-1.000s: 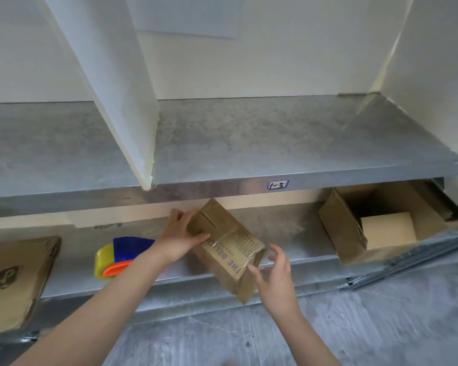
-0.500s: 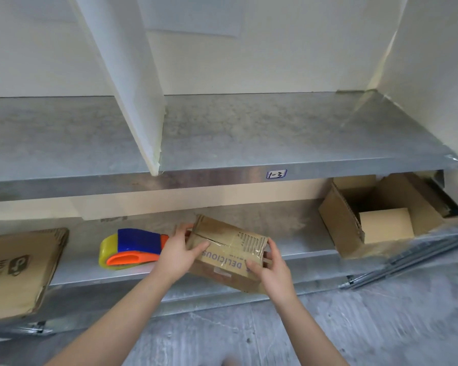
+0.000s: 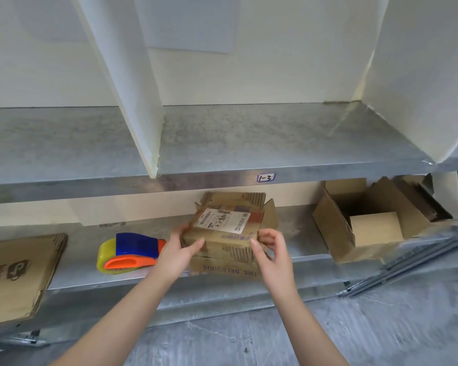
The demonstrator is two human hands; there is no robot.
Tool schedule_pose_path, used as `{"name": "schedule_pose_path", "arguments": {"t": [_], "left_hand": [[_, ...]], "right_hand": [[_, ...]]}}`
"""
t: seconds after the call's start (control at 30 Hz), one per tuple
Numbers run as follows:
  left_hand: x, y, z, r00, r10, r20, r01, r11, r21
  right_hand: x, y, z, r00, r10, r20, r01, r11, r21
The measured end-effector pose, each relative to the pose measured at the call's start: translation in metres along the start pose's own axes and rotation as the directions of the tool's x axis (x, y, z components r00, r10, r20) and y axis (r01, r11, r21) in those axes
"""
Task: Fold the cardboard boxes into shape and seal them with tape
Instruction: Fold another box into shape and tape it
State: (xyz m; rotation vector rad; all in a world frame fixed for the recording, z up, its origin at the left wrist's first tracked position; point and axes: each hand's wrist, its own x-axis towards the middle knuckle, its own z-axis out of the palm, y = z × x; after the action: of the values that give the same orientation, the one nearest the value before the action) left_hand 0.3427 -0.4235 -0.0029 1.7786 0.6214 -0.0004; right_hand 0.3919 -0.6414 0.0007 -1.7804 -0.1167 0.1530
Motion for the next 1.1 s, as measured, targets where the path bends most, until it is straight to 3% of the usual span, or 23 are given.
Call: {"name": "schedule_pose_path", "arguments": {"t": [0.13, 0.33, 0.53, 0.73, 0.83, 0.97, 1.1], "left_hand": [[-0.001, -0.016, -0.002, 0.996, -0.069, 0.057, 0.070, 0.998, -0.010], [-0.002, -0.035, -0.002, 0.998, -0.044, 0.045, 0.033, 0.973, 0.227], [0.010, -0.038, -0.001, 0.996, -0.042, 0.084, 0.032, 0.993, 0.115], [0.016, -0.023, -0.002, 0.988, 0.118, 0.104, -0.135, 0.976, 0.173], [0.020, -0.018, -0.002, 0.979, 0.178, 0.103, -0.197, 0.953, 0.229], [0.022, -0.015, 0.008, 0.982, 0.142, 0.128, -0.173, 0.946, 0.275], [0.016, -0.015, 0.013, 0.957, 0.123, 0.261, -0.160, 0.979, 0.126]], "right_hand": [[-0.001, 0.026, 0.003, 0.961, 0.257, 0.102, -0.274, 0.935, 0.227], [-0.001, 0.046, -0.002, 0.944, 0.308, 0.117, -0.325, 0.927, 0.186], [0.014, 0.041, -0.010, 0.933, 0.325, 0.153, -0.351, 0.915, 0.196], [0.031, 0.052, -0.019, 0.867, 0.379, 0.322, -0.478, 0.814, 0.329], [0.035, 0.049, -0.022, 0.865, 0.298, 0.404, -0.423, 0.865, 0.269], [0.036, 0.047, -0.021, 0.876, 0.301, 0.376, -0.426, 0.849, 0.313], [0.034, 0.042, -0.024, 0.877, 0.280, 0.391, -0.358, 0.922, 0.144]]}}
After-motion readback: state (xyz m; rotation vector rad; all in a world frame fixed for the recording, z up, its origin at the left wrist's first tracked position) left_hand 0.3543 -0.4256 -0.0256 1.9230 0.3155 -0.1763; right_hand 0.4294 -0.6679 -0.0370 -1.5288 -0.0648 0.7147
